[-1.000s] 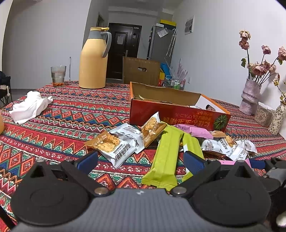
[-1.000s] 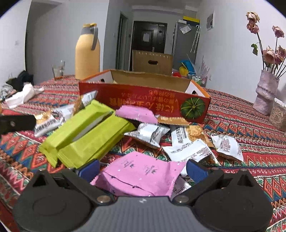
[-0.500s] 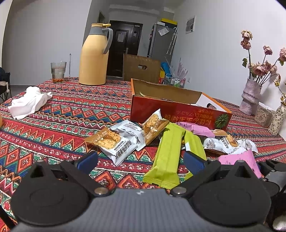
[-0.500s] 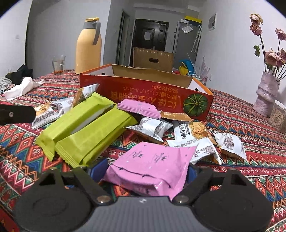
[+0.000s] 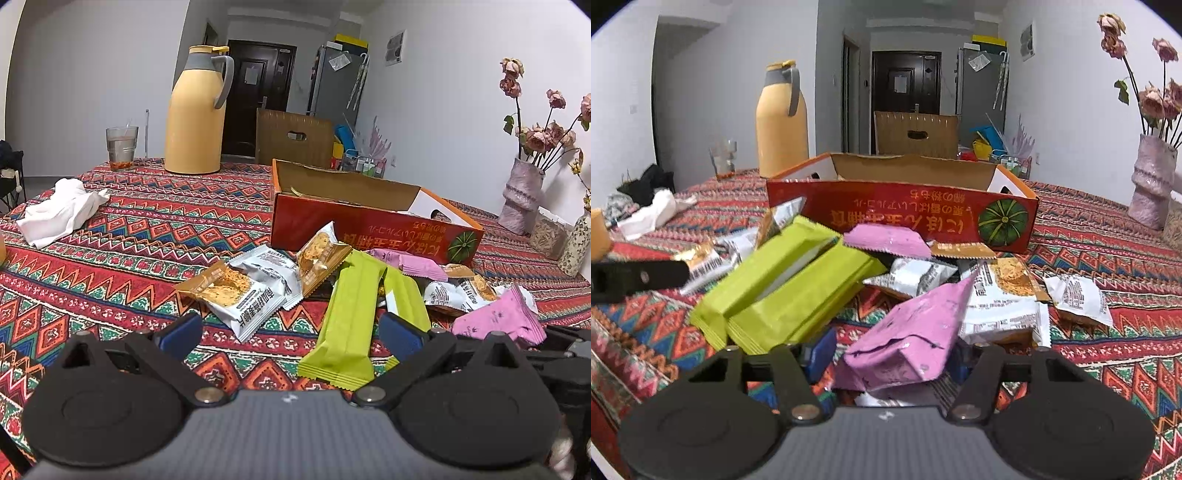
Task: Organize snacks
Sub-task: 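Move both grippers back over the snack pile, then grasp a green bar with the left gripper while the right grasps a pink packet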
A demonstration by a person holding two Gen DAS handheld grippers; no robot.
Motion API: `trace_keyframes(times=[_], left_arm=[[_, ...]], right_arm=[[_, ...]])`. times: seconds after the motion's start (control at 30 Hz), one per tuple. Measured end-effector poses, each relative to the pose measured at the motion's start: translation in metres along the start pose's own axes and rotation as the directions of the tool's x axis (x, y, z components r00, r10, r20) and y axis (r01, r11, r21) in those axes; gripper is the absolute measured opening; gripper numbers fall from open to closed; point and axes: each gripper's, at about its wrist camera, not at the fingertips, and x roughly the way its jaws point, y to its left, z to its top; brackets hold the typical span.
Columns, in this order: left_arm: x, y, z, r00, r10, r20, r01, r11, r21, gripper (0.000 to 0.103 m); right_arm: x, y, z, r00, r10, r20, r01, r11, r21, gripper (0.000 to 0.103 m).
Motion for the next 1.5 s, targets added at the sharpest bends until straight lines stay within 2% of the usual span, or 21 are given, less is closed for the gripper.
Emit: trace_keyframes(times=[0.07, 0.2, 0.23, 0.33, 0.63, 0.9, 1.03, 1.17, 1.23, 1.43, 1.5], left_arm=[[0.000, 0.000, 0.000, 1.000, 0.001, 0.000, -0.001, 1.000, 0.001, 0.103], [0.000, 0.000, 0.000, 1.000, 0.002, 0.002, -0.002, 1.000, 0.001, 0.103], [0.000, 0.000, 0.000, 1.000, 0.003, 0.002, -0.003, 1.000, 0.001, 0.103], [0.001, 0.000, 0.000, 1.000, 0.004, 0.000, -0.004, 1.000, 0.003, 0.103], [0.010, -0.011, 0.005, 1.000, 0.003, -0.019, -0.003, 1.000, 0.021, 0.103], [0.031, -0.032, 0.015, 0.999, 0.020, -0.047, -0.017, 0.997, 0.075, 0.103], [0.048, -0.043, 0.018, 0.996, 0.034, -0.080, -0.026, 0.995, 0.097, 0.099], [0.063, -0.050, 0.019, 0.992, 0.045, -0.121, -0.032, 0.994, 0.106, 0.087], [0.069, -0.054, 0.018, 0.990, 0.049, -0.135, -0.033, 0.993, 0.115, 0.084], [0.079, -0.056, 0.016, 0.985, 0.042, -0.165, -0.022, 0.992, 0.122, 0.068], [0.084, -0.054, 0.014, 0.981, 0.019, -0.193, 0.003, 0.994, 0.112, 0.048]], right_arm=[[0.001, -0.002, 0.004, 1.000, 0.011, 0.000, -0.011, 1.000, 0.016, 0.043], [0.005, -0.003, 0.009, 0.999, 0.033, -0.015, -0.033, 0.999, 0.034, 0.034], [0.005, -0.002, 0.009, 0.999, 0.039, -0.017, -0.038, 0.999, 0.036, 0.027], [0.004, -0.005, 0.009, 0.998, 0.064, -0.010, -0.063, 0.997, 0.052, 0.020], [-0.006, -0.019, 0.019, 0.995, 0.078, 0.056, -0.083, 0.992, 0.100, 0.019], [-0.015, -0.043, 0.031, 0.990, 0.043, 0.138, -0.062, 0.989, 0.134, 0.019], [-0.013, -0.059, 0.034, 0.988, 0.012, 0.157, -0.037, 0.987, 0.157, 0.019], [-0.007, -0.074, 0.036, 0.987, -0.007, 0.162, -0.023, 0.983, 0.180, 0.019], [-0.004, -0.080, 0.036, 0.987, -0.006, 0.162, -0.025, 0.981, 0.191, 0.019], [0.008, -0.086, 0.033, 0.988, 0.026, 0.154, -0.058, 0.977, 0.206, 0.019], [0.009, -0.087, 0.032, 0.987, 0.034, 0.154, -0.067, 0.975, 0.210, 0.019]])
